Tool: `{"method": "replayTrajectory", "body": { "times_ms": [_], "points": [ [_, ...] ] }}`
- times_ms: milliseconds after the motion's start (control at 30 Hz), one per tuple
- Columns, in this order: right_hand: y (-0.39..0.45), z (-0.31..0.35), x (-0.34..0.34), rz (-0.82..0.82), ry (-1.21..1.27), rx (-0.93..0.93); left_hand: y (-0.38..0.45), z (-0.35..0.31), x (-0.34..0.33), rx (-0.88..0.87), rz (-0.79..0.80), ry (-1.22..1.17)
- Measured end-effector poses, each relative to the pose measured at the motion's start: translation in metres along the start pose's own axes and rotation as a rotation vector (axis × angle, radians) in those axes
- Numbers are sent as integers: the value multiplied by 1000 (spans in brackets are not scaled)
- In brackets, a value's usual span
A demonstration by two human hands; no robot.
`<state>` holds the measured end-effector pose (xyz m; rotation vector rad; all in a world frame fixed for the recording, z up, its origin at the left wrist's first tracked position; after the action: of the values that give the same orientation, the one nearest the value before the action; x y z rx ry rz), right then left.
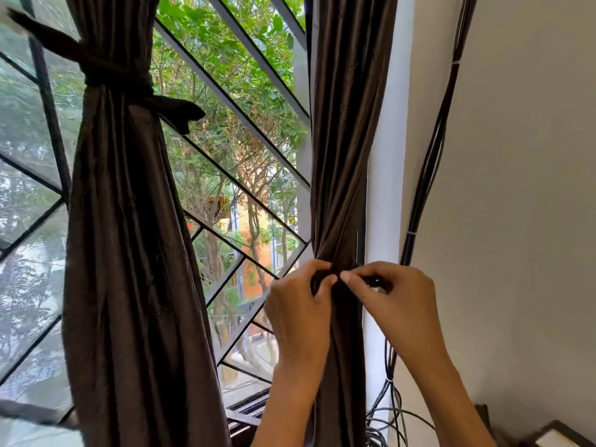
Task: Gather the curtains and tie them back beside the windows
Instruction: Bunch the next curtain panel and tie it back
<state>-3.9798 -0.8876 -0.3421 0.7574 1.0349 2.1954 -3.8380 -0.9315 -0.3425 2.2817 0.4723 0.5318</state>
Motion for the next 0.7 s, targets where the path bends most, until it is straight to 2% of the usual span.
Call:
{"method": "replayTrajectory", "body": {
  "times_ms": [133, 200, 333, 500, 700],
  "points": [
    [5, 9, -3, 134, 398, -149, 0, -11, 5, -77, 51, -46],
    [5, 3, -7, 247, 490, -193, 4, -9, 8, -79, 89, -71],
    [-3, -4, -14, 249, 446, -126, 11, -4, 5, 15, 272, -172],
    [-21, -1, -30, 275, 230, 47, 12, 2, 4, 176, 457, -385],
    [-23, -10, -36, 266, 183, 97, 8, 3, 0, 191, 420, -479]
  ]
}}
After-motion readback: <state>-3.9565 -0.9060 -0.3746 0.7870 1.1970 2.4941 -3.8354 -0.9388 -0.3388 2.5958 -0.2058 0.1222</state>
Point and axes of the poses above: each hand's wrist, its own y-axis towards the middle knuckle, its own x-axis out of the back of the hand, z = x × y, the point moved 6 cm from there along y, towards the middle knuckle, and after that the axes turned 6 degrees about x, right-handed, at the moved point
